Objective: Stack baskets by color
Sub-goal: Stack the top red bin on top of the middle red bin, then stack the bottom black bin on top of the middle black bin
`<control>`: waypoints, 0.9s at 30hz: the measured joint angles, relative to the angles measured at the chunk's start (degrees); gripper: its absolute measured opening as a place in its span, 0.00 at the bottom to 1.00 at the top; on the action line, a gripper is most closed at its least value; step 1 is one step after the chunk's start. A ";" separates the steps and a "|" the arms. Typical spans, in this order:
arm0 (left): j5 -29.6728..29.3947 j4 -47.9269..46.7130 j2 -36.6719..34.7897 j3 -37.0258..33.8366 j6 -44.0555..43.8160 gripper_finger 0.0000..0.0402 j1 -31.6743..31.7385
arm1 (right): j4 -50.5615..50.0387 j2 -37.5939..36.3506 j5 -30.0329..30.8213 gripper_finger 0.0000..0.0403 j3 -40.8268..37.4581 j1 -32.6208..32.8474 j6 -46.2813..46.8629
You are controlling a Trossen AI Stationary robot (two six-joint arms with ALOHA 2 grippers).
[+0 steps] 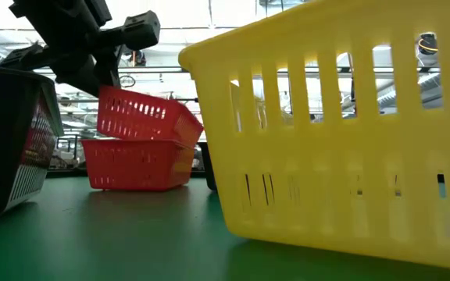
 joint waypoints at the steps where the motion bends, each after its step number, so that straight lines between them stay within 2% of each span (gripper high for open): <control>1: 0.02 0.19 0.00 0.00 0.11 0.08 0.00 | 0.03 0.00 0.00 0.56 0.00 0.00 -0.01; 8: 2.53 0.54 0.00 0.00 0.76 0.08 0.00 | -0.01 0.00 -0.04 0.56 0.00 0.02 -0.03; 16: 2.80 0.23 1.61 0.02 -1.57 0.10 0.00 | 0.01 0.00 -0.07 0.56 0.00 0.00 0.08; 27: 4.56 0.37 2.12 0.02 -2.25 0.33 0.09 | -0.01 0.00 -0.09 0.56 0.00 0.00 0.12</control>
